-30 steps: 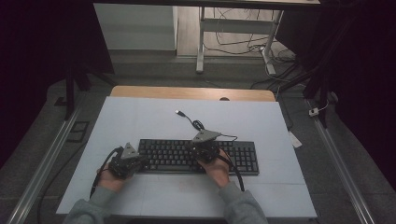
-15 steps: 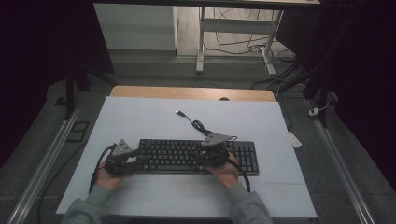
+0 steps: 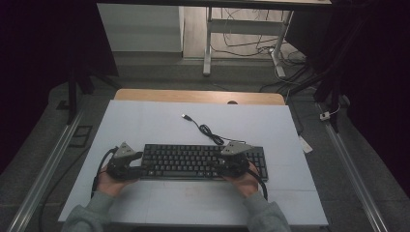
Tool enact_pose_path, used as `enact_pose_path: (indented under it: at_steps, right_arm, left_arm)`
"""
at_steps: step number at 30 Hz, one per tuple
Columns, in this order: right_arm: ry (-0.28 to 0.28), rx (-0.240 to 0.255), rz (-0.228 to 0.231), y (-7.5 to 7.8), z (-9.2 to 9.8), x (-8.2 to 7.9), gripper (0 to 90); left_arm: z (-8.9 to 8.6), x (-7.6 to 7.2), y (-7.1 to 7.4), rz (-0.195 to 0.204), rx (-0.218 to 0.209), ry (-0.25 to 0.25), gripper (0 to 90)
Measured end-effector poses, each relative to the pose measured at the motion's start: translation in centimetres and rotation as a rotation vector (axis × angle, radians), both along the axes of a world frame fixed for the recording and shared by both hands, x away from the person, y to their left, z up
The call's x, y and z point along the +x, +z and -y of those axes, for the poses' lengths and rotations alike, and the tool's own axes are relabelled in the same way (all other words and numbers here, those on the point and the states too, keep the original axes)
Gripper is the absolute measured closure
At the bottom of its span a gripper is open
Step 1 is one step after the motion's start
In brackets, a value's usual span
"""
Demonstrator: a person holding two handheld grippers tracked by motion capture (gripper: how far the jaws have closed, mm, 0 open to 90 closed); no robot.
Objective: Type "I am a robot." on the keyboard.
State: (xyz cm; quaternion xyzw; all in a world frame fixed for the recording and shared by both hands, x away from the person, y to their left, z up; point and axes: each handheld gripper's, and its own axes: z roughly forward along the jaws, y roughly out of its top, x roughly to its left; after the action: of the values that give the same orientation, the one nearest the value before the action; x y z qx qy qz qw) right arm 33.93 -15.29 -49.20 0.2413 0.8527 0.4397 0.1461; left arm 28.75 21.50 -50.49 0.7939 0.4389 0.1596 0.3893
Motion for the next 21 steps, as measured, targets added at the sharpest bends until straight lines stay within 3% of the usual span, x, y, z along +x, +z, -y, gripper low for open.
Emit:
enact_pose_path:
  at_steps: [7, 12, 15, 21]
  right_arm:
    - [-0.008, 0.009, -0.003, 0.0, 0.9, -0.2, 56.5]
    - [-0.015, 0.006, -0.011, 0.0, 1.1, -0.1, 56.1]
    - [-0.015, 0.002, -0.011, 0.0, 1.2, -0.1, 56.0]
    - [-0.013, 0.005, -0.015, 0.0, 1.4, -0.4, 55.4]
  left_arm:
    - [0.0, 0.1, 0.4, -0.008, -0.001, 0.025, 29.4]
    - [0.4, 0.2, 0.9, 0.009, -0.022, 0.004, 25.9]
    - [1.1, 0.4, 1.2, 0.010, -0.048, -0.027, 25.8]
    - [2.9, 0.5, 1.6, 0.014, -0.033, -0.100, 27.8]
